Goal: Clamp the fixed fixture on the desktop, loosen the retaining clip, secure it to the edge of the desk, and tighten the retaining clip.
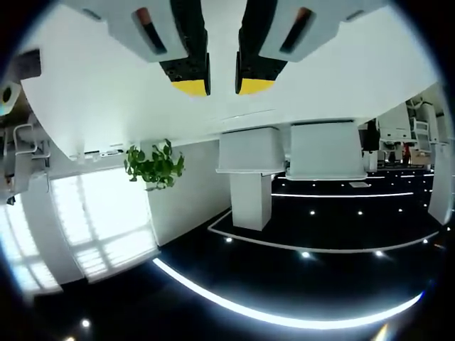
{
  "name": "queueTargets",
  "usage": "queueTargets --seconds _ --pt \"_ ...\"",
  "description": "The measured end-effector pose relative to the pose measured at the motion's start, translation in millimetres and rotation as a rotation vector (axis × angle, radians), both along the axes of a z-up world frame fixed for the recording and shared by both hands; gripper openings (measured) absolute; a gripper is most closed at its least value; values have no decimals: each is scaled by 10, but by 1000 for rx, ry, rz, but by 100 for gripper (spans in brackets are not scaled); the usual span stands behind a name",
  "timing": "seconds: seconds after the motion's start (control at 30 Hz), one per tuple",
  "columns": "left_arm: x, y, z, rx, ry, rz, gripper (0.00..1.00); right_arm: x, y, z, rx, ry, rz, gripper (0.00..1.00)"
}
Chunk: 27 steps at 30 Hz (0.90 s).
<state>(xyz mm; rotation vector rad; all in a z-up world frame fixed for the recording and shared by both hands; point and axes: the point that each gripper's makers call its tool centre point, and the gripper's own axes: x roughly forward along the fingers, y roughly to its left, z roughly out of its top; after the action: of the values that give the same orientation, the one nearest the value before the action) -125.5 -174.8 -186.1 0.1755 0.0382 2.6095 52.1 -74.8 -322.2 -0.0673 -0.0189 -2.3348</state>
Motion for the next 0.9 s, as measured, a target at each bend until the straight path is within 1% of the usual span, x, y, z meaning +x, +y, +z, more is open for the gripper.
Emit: queueTargets --seconds 0.1,0.23,0.37,0.5,0.57,0.6,0.63,0.67,0.7,0.73,0.8,0.83,0.87,0.9 --pt "-1 4 -5 -5 -1 0 15 10 18 -5 8 0 -5 4" --pt "-3 7 -7 -8 0 0 15 38 40 -9 -12 -6 -3 5" --pt "5 5 3 0 2 0 15 42 56 -3 -13 8 -1 6" --pt "42 11 38 20 14 -11 16 40 72 -3 -17 9 -2 8" --pt "74 14 81 45 24 -19 15 42 80 -2 -21 9 -4 8" --pt "132 90 152 96 33 -64 15 39 79 -4 -26 6 -3 8" --pt "189 142 172 107 34 -95 15 39 78 -6 -33 1 -3 8" --pt "236 185 166 91 27 -113 15 33 78 -10 -40 -7 -3 8" --pt "311 265 180 103 5 -156 15 35 77 -12 -45 -10 -2 8" --pt "369 313 206 113 9 -185 15 30 77 -13 -48 -10 -1 8" --pt "643 478 315 165 10 -285 15 30 79 -11 -49 -8 0 8" --pt "818 566 393 172 39 -338 15 33 81 -12 -52 -10 1 8" --pt "1001 659 457 184 57 -392 15 32 81 -12 -55 -9 2 8" --pt "1254 788 492 161 71 -458 15 32 80 -11 -58 -9 2 8"
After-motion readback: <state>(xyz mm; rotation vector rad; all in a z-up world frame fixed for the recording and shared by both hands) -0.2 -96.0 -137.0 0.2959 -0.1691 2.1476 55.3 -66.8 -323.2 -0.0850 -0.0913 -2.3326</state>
